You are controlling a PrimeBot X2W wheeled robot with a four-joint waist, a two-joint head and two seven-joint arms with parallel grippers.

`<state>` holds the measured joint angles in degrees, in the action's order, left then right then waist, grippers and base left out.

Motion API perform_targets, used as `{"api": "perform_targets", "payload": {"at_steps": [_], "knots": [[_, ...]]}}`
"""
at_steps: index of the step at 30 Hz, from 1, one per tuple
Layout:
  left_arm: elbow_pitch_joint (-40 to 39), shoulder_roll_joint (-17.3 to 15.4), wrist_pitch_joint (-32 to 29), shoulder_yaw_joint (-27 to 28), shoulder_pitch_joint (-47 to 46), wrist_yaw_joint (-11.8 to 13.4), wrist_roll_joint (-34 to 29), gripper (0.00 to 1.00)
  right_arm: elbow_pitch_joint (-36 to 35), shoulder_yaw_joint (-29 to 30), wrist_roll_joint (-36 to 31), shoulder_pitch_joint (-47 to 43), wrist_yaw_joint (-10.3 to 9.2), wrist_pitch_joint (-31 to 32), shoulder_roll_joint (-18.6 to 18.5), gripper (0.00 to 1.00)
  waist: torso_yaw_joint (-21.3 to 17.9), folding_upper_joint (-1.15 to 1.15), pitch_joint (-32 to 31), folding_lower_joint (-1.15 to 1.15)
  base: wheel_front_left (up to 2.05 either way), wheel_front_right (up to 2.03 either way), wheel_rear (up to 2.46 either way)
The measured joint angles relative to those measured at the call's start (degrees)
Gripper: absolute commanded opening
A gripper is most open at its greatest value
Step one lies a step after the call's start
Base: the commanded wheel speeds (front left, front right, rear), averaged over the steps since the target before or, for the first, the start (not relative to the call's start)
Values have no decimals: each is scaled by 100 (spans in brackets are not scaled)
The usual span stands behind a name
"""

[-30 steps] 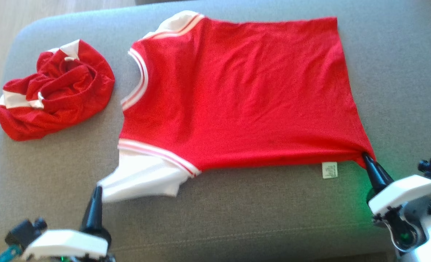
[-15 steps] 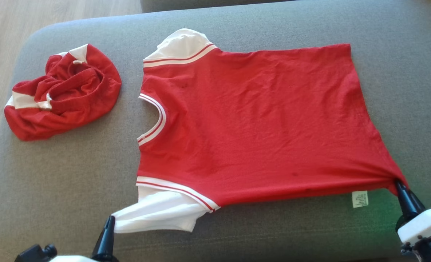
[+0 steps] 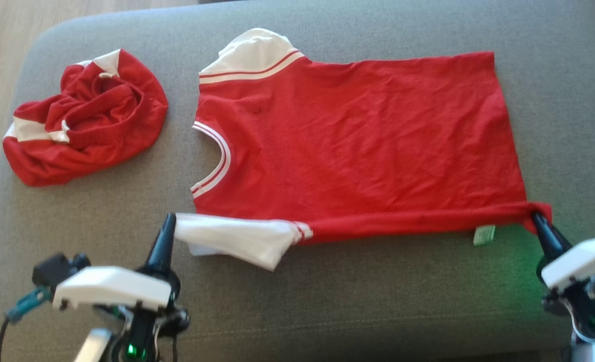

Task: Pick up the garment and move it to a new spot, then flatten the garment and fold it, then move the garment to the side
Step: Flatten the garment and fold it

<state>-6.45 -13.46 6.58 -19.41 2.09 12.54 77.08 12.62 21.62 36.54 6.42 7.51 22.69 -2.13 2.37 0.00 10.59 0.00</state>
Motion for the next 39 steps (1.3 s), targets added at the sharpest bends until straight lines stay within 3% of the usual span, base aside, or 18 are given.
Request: {"api": "perform_targets", "payload": {"at_steps": [7, 12, 13, 14, 15, 16, 17, 18, 19, 24, 28, 33, 39], "knots": [[723, 147, -18, -7, -945, -208, -53, 0, 558, 80, -168, 854, -1, -8, -1, 0, 48, 0, 281, 0, 0, 0, 0], [1192, 219, 25, -37, -1534, -512, -212, 0, 717, 207, -316, 1396, -1, -8, -5, 0, 103, 0, 471, 0, 0, 0, 0], [1284, 232, 58, -37, -1634, -561, -230, 0, 750, 208, -339, 1484, -1, -8, -5, 10, 108, 0, 503, 0, 0, 0, 0], [1399, 253, 65, -35, -1731, -610, -240, 0, 798, 209, -367, 1572, -1, -8, -5, 29, 110, 0, 534, 0, 0, 0, 0], [1507, 275, 67, -35, -1820, -662, -240, 0, 842, 212, -386, 1647, -1, -8, -5, 75, 110, 0, 560, 0, 0, 0, 0], [1607, 297, 80, -41, -1895, -713, -241, 18, 880, 210, -388, 1707, -1, -8, -8, 100, 110, 0, 583, 0, 0, 0, 0], [1692, 303, 109, -56, -1956, -761, -267, 49, 916, 207, -386, 1762, -1, -9, -8, 100, 108, 0, 603, 0, 0, 0, 0], [1788, 307, 110, -70, -2012, -813, -323, 91, 939, 201, -383, 1807, -1, -38, -8, 100, 107, 0, 617, 0, 0, 0, 0], [1856, 311, 132, -77, -2049, -855, -359, 100, 950, 188, -367, 1838, -1, -88, -8, 100, 105, 0, 623, 0, 0, 0, 0], [2085, 313, 471, -134, -2145, -1265, -638, 100, 711, -254, 124, 1875, -1, -328, -33, 100, 95, 0, 585, 0, 0, 0, 0], [2271, 302, 658, -158, -2045, -1406, -928, 100, 534, -387, 34, 1619, -1, -547, -38, 100, 67, 0, 472, 0, 0, 0, 0], [2314, 278, 716, -415, -1521, -1333, -1459, 100, 505, -261, -346, 999, -2, -778, -79, 100, 30, 0, 354, 0, 0, 0, 0], [2565, 302, 721, -675, -1142, -1149, -1746, 100, 579, -92, -861, 957, -1, -924, -77, 100, 18, 0, 315, 0, 0, 0, 0]]}}
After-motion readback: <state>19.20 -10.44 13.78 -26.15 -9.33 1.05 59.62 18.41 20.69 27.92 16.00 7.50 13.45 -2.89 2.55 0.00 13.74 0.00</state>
